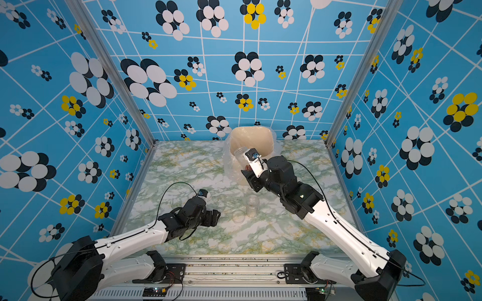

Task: Empty the moldy dried flower tea in the jars
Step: Place the lid at the center of the board, then pour the moldy dried flower tea into the trash bin.

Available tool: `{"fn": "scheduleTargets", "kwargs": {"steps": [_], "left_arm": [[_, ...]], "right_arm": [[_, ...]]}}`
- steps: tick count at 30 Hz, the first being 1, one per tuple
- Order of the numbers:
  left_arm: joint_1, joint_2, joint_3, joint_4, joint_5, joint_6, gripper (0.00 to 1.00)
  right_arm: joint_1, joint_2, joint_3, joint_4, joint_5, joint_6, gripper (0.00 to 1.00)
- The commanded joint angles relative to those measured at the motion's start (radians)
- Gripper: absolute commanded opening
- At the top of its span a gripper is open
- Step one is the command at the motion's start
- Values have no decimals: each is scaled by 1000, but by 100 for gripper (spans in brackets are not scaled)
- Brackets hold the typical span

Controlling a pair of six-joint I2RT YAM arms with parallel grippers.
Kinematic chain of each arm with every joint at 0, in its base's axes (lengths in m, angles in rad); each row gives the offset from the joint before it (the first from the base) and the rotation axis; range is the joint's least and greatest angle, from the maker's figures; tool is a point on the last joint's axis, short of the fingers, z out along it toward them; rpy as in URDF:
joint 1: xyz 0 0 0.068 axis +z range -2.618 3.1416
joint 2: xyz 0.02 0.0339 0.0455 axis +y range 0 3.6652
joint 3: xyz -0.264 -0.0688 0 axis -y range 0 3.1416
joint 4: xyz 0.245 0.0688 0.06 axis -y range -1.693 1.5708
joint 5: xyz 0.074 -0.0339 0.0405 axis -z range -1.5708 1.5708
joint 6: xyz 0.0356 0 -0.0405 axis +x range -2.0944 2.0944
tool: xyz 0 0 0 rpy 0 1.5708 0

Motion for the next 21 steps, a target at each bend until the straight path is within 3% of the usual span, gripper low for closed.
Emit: {"fn": "scheduleTargets", "kwargs": {"steps": [1,12,15,21], "left_arm": [[-2,-44,28,-19,14,27,90],[1,-77,28,51,15,51,96],[3,-73,34,64,21,59,98],[6,-65,28,92,31,63,99]], "right_arm": [[-16,32,95,-108,66,-70,0],[-47,374,563,-528,377,-221,0],[-54,447,631,-537,477,-293,0],[-87,526,717,-544,526,-415,0]]}}
